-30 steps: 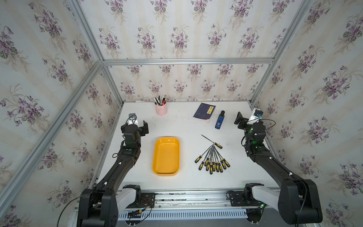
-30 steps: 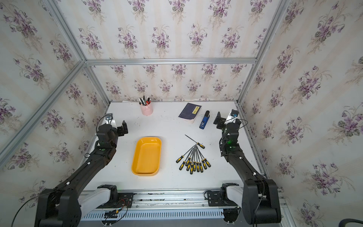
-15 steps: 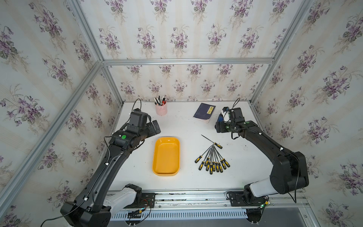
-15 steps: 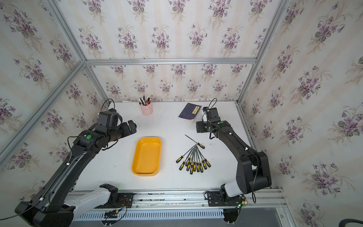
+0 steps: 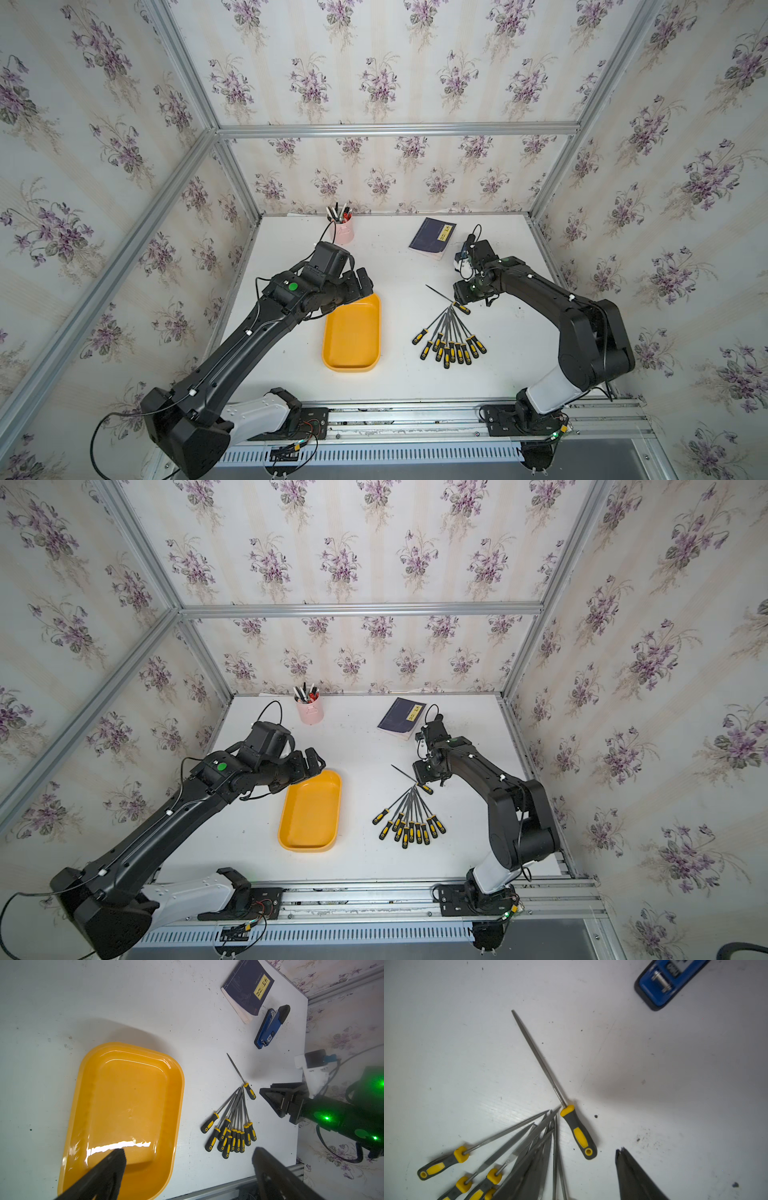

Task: Put the file tool into the storage box
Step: Pick up the file tool from the center of the board.

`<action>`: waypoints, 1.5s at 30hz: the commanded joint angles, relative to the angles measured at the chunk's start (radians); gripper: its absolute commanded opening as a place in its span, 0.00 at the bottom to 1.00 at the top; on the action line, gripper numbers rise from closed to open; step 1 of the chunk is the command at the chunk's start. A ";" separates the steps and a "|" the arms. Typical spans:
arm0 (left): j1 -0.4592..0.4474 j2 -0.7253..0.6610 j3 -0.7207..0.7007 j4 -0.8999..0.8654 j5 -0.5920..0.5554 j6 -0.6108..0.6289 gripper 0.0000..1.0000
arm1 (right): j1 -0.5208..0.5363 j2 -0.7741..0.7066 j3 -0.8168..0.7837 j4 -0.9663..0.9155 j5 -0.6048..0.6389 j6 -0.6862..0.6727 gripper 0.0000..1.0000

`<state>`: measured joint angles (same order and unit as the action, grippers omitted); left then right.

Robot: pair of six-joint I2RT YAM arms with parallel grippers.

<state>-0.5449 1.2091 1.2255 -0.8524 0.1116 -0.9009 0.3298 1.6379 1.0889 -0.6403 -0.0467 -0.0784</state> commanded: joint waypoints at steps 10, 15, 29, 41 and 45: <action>-0.003 0.087 0.035 0.017 0.026 0.014 1.00 | 0.001 0.131 0.039 -0.009 0.035 -0.019 0.52; 0.001 0.106 0.041 0.019 0.029 0.023 1.00 | 0.003 0.155 0.040 -0.001 0.036 -0.024 0.51; 0.015 0.155 0.048 0.030 0.045 0.050 1.00 | 0.004 0.197 0.003 0.066 0.038 -0.027 0.39; 0.019 0.165 0.048 0.047 0.049 0.065 1.00 | 0.005 0.160 -0.021 0.094 0.039 -0.023 0.17; 0.018 0.181 0.079 0.072 0.091 0.068 1.00 | 0.005 0.119 0.000 0.068 0.056 -0.011 0.12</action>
<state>-0.5278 1.3834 1.2842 -0.8211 0.1696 -0.8448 0.3344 1.7828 1.0729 -0.5514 -0.0139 -0.1043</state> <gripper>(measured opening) 0.997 0.189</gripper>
